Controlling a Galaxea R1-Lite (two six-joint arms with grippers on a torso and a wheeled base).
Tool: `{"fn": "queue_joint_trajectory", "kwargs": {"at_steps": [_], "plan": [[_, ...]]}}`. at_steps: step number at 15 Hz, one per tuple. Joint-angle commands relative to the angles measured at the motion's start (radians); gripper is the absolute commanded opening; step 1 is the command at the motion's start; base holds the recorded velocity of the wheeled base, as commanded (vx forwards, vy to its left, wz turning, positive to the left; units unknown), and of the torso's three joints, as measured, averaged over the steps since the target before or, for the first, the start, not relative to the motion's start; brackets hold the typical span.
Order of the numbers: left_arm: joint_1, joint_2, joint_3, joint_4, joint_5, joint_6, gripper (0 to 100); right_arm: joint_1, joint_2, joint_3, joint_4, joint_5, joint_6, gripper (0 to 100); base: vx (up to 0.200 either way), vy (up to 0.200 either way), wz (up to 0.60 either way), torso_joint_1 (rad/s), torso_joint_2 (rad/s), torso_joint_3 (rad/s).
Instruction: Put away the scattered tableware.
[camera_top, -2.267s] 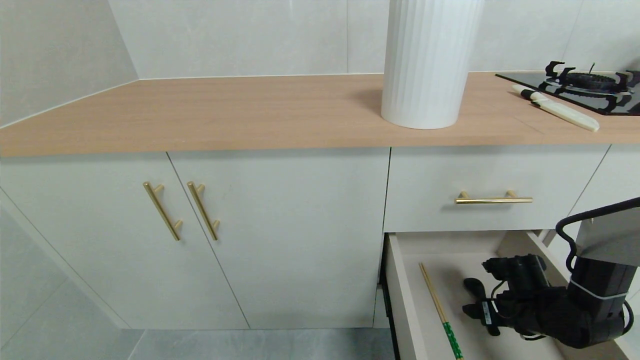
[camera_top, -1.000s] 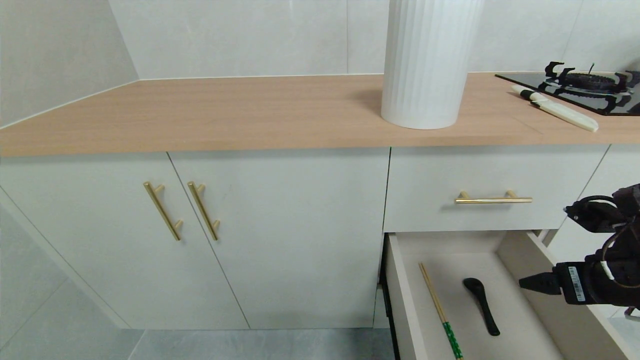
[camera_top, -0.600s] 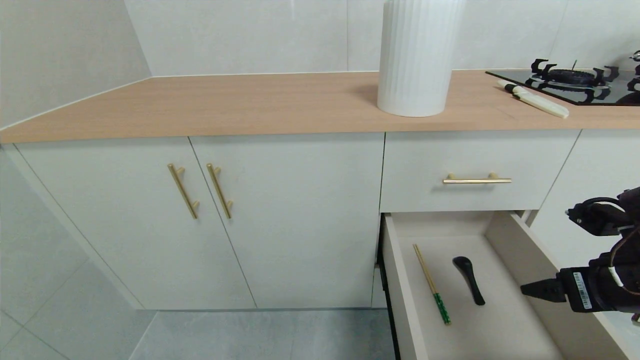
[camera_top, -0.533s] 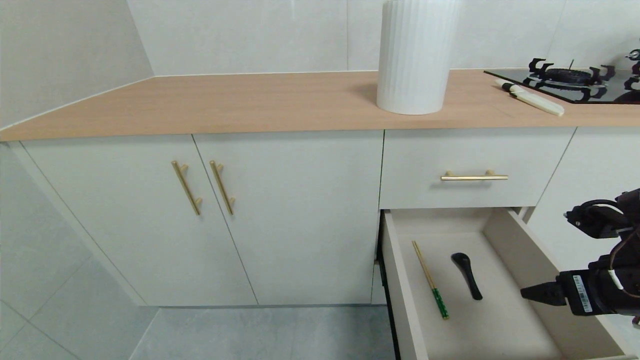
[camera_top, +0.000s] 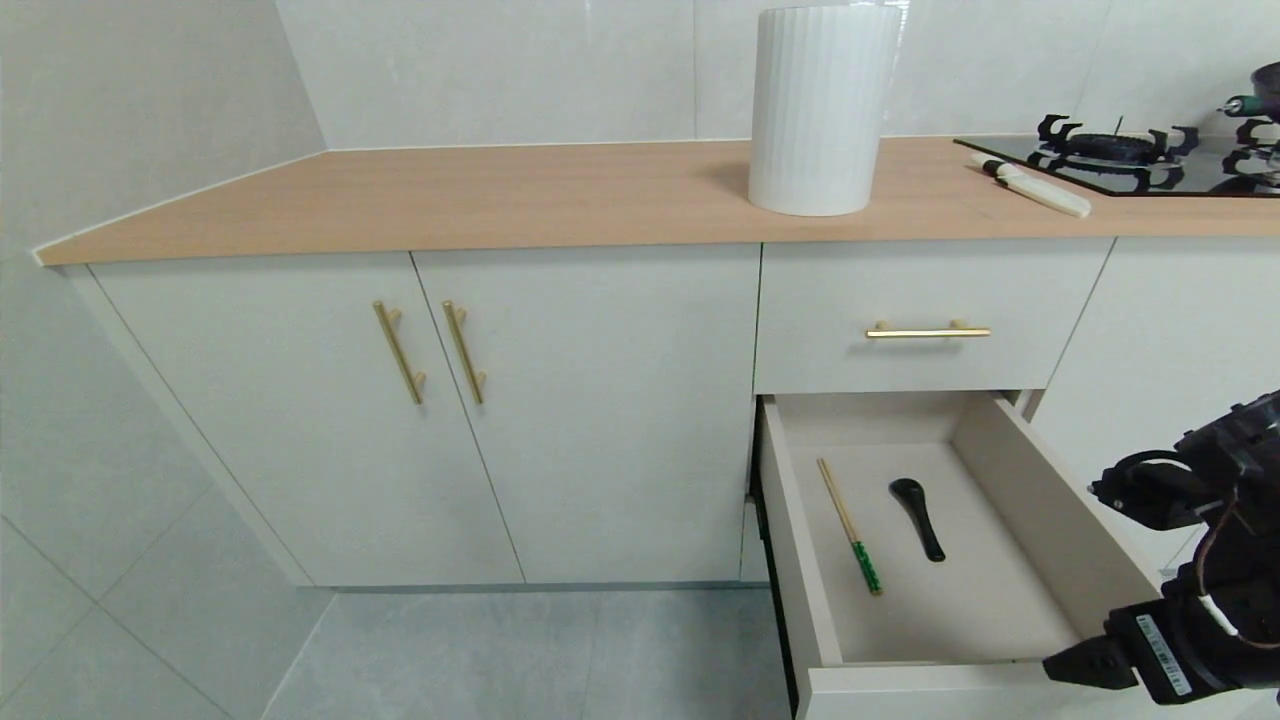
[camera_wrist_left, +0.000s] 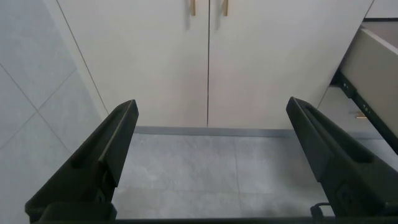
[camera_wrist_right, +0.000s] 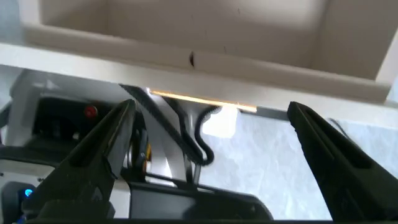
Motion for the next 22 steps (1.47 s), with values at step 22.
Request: {"fn": "queue_joint_trajectory", "kwargs": {"at_steps": [22], "plan": [[0.000,0.001,0.000,0.000,0.001,0.000,100,-0.016,0.327,-0.059,-0.120,-0.046,0.120,100,0.000,0.000,0.00,0.000,0.00,0.000]]}}
